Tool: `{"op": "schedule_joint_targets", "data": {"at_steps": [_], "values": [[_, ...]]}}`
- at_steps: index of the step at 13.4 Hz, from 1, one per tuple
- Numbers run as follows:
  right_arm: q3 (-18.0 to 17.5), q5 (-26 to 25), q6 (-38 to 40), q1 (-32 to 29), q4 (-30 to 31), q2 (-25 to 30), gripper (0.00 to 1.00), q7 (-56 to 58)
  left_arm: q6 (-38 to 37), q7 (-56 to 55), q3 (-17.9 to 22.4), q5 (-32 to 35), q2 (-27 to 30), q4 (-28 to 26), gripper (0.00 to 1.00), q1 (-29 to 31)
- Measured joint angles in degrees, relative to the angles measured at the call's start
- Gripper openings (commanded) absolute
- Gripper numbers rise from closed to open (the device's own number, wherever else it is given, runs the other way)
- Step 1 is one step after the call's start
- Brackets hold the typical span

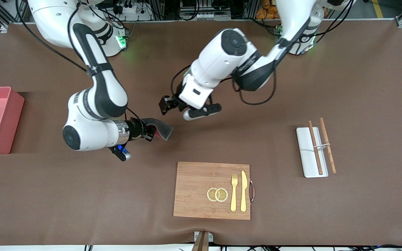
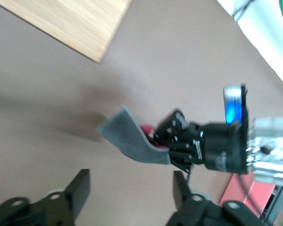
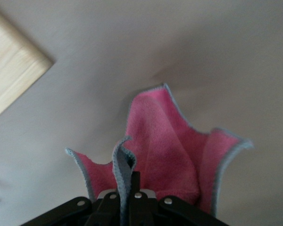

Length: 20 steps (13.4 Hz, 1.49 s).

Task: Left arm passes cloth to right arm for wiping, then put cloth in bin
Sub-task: 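Carry the cloth with the right gripper while the left gripper withdraws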

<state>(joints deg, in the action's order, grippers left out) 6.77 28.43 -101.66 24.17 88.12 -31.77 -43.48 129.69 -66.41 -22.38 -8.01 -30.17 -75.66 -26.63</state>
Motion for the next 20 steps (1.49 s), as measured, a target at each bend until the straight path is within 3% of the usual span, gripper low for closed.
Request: {"op": "schedule_joint_targets", "data": {"at_steps": [3,7,12,16,20], "values": [[0.61,-9.07,-0.16,-2.43,2.5,-0.17,0.0,5.62,-9.44,0.1,0.11,0.05,6.14,0.27,1.0,4.88],[1.01,-17.71,-0.4,-12.31,5.25,-0.35,0.0,18.42,-23.38,1.4,0.52,4.56,12.08,0.18,1.0,9.35],[1.33,-24.8,-0.41,-26.99,5.82,-0.3,0.0,41.85,-36.01,22.61,0.93,5.71,15.76,0.03,1.0,20.91],[1.36,-31.72,-0.79,-37.49,4.93,0.02,0.0,57.72,-41.25,34.17,0.92,5.71,16.95,-0.13,1.0,28.51],[1.35,-39.12,-0.66,-42.5,2.8,2.65,0.0,66.14,-43.12,36.78,0.89,6.39,17.16,-0.29,1.0,29.65]]}}
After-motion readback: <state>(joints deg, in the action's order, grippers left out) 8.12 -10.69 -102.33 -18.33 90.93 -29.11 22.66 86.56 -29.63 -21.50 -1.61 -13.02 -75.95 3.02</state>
